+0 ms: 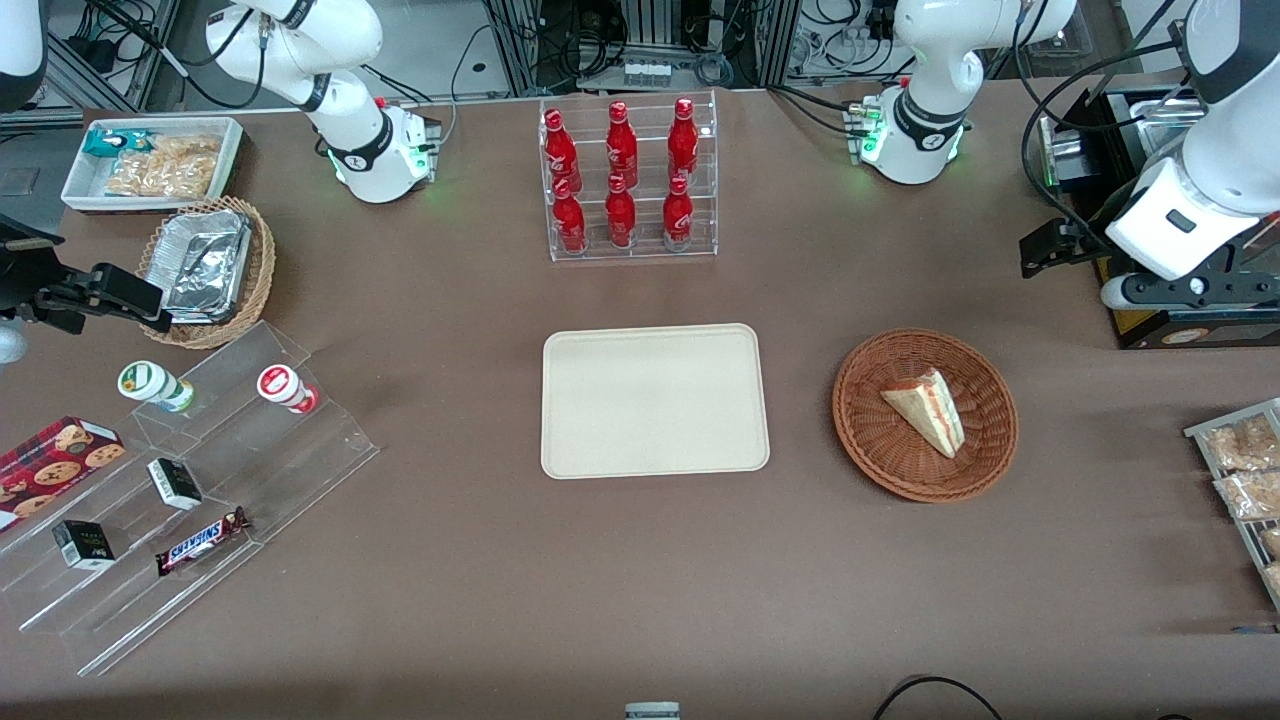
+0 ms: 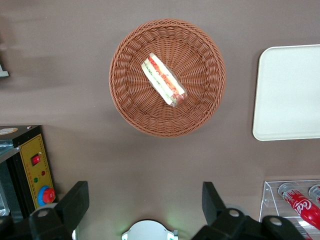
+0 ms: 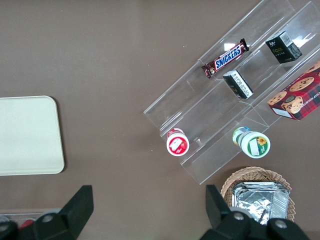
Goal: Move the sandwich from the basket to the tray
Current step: 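Move the left gripper down over the wrapped sandwich in the wicker basket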
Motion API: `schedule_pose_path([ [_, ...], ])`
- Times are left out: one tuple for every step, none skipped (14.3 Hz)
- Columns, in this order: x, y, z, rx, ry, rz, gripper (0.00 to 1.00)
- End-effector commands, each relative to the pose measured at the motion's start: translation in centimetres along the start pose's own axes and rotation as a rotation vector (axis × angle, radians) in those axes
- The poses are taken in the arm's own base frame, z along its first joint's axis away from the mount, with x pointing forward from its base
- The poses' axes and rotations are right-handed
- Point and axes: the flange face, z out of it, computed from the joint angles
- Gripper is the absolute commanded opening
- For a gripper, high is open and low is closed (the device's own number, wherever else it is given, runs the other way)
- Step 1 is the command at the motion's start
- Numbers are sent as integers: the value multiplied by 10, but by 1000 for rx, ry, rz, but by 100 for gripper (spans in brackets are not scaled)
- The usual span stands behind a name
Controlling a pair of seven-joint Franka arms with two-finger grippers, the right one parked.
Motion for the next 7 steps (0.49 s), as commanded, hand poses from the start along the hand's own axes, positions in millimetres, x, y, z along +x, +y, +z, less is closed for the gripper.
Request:
schedule_pose_path([
  [0,0,-1,6,-4,15,100],
  [1,0,2,6,-9,15,100],
  [7,1,11,6,-26,17,100],
  [10,1,20,6,-41,19,100],
  [15,1,34,6,-59,19,100],
  [20,2,51,5,-71,21,100],
  [26,4,74,6,-76,15,100],
])
